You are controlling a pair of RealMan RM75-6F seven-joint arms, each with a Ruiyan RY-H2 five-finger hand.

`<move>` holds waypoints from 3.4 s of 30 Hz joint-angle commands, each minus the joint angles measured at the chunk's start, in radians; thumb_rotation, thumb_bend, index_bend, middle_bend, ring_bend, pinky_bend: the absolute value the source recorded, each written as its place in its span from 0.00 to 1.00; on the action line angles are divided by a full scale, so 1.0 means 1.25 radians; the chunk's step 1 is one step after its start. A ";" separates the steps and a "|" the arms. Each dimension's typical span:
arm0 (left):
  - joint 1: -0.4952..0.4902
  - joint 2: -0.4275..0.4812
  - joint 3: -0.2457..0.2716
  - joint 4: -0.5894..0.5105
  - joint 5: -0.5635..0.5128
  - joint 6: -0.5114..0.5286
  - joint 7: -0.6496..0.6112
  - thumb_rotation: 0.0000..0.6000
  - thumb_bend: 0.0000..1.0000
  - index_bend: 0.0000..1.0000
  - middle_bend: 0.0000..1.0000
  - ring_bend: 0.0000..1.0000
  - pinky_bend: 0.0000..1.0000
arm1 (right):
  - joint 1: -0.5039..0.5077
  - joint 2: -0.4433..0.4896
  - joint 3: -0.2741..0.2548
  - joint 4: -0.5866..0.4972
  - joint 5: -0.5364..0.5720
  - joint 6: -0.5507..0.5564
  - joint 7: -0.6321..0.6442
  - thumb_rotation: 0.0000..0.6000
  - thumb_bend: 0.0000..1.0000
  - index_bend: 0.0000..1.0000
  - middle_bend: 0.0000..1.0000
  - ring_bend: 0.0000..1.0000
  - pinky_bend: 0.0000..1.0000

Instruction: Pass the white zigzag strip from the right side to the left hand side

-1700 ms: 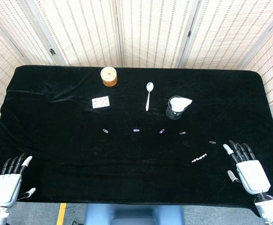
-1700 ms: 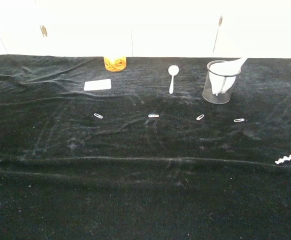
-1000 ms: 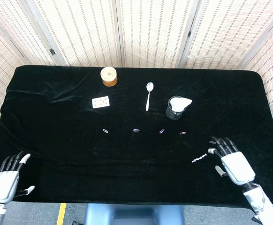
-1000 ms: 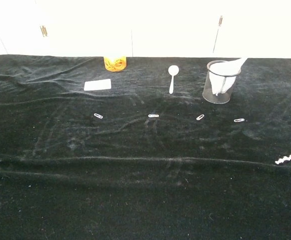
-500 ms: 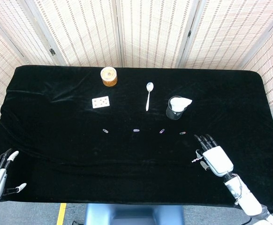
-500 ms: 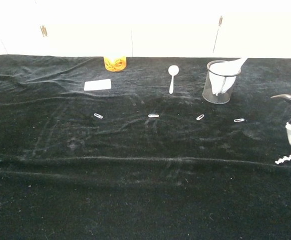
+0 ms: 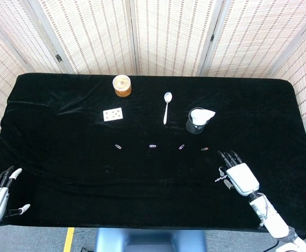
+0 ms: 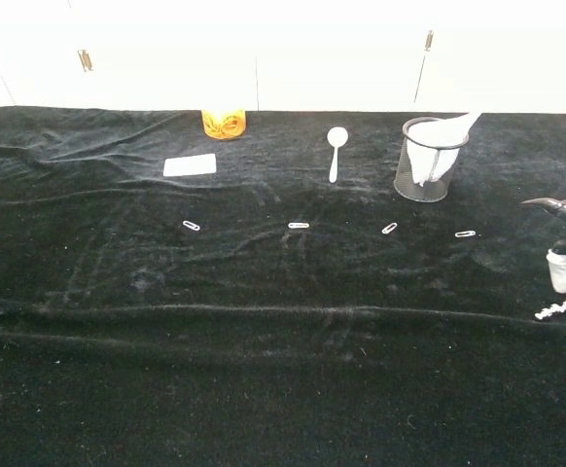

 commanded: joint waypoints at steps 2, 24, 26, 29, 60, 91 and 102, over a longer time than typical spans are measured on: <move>0.000 0.001 -0.001 0.000 -0.003 -0.001 -0.002 1.00 0.14 0.00 0.00 0.00 0.00 | 0.011 -0.004 -0.002 0.003 0.005 -0.015 0.005 1.00 0.35 0.51 0.00 0.00 0.00; -0.003 0.012 -0.002 0.011 -0.003 -0.009 -0.047 1.00 0.14 0.00 0.00 0.00 0.00 | 0.059 0.003 -0.005 -0.024 0.060 -0.113 -0.020 1.00 0.35 0.51 0.00 0.00 0.00; -0.004 0.014 -0.002 0.012 -0.004 -0.012 -0.053 1.00 0.14 0.00 0.00 0.00 0.00 | 0.063 0.004 -0.005 -0.028 0.063 -0.120 -0.020 1.00 0.35 0.51 0.00 0.00 0.00; -0.005 0.016 -0.002 0.013 -0.004 -0.013 -0.060 1.00 0.14 0.00 0.00 0.00 0.00 | 0.067 0.008 -0.007 -0.034 0.069 -0.130 -0.020 1.00 0.35 0.54 0.00 0.00 0.00; -0.014 0.022 -0.007 0.039 -0.006 -0.031 -0.132 1.00 0.14 0.00 0.00 0.00 0.00 | 0.096 0.036 0.056 -0.073 0.122 -0.093 -0.024 1.00 0.43 0.85 0.12 0.03 0.00; -0.011 0.044 -0.026 0.075 -0.050 -0.061 -0.233 1.00 0.14 0.00 0.00 0.00 0.00 | 0.306 -0.199 0.099 0.268 0.119 -0.240 0.229 1.00 0.43 0.85 0.13 0.03 0.00; -0.007 0.045 -0.027 0.075 -0.048 -0.055 -0.237 1.00 0.14 0.00 0.00 0.00 0.00 | 0.297 -0.194 0.090 0.267 0.115 -0.198 0.254 1.00 0.43 0.85 0.13 0.03 0.00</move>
